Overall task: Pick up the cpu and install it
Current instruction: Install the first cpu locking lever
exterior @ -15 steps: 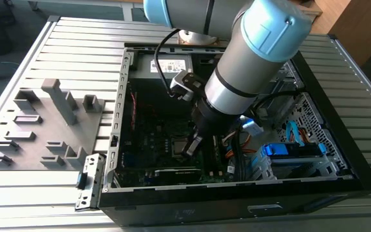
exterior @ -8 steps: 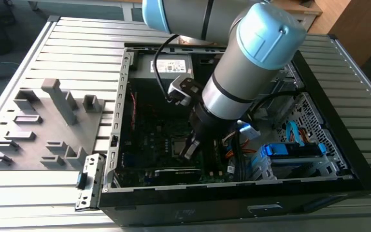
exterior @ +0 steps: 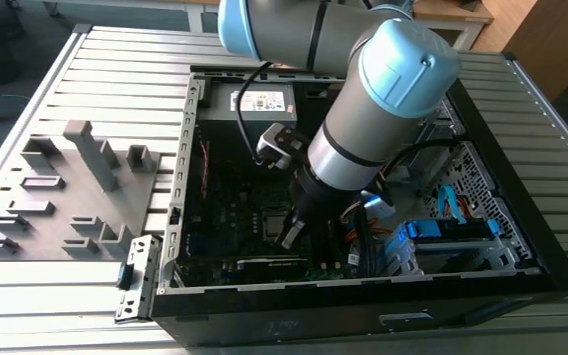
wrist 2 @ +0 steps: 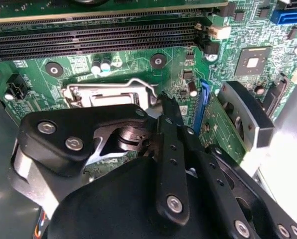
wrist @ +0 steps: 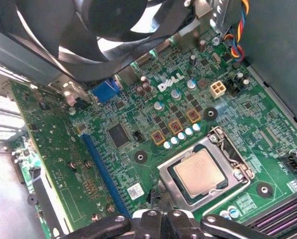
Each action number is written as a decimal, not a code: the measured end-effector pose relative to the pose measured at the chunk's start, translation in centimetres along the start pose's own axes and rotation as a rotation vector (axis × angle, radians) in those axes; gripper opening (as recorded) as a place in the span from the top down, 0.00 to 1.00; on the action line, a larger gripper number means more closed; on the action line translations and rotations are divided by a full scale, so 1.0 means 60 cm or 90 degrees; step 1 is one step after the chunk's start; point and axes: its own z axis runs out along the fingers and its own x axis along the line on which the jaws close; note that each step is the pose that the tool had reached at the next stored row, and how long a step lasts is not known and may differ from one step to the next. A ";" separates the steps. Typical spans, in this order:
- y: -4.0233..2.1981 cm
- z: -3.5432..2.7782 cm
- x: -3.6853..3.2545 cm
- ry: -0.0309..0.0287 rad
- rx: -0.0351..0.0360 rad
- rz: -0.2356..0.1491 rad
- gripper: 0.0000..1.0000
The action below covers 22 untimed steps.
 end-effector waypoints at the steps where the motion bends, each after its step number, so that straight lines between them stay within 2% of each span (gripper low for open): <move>1: 0.000 0.001 0.000 0.0001 0.0001 0.000 0.89; 10: -0.006 0.001 -0.005 0.0000 0.0001 0.000 0.89; 18: -0.004 -0.001 -0.012 0.0005 0.0002 0.000 0.89; 22: -0.004 -0.002 -0.013 -0.0007 -0.0004 0.000 0.89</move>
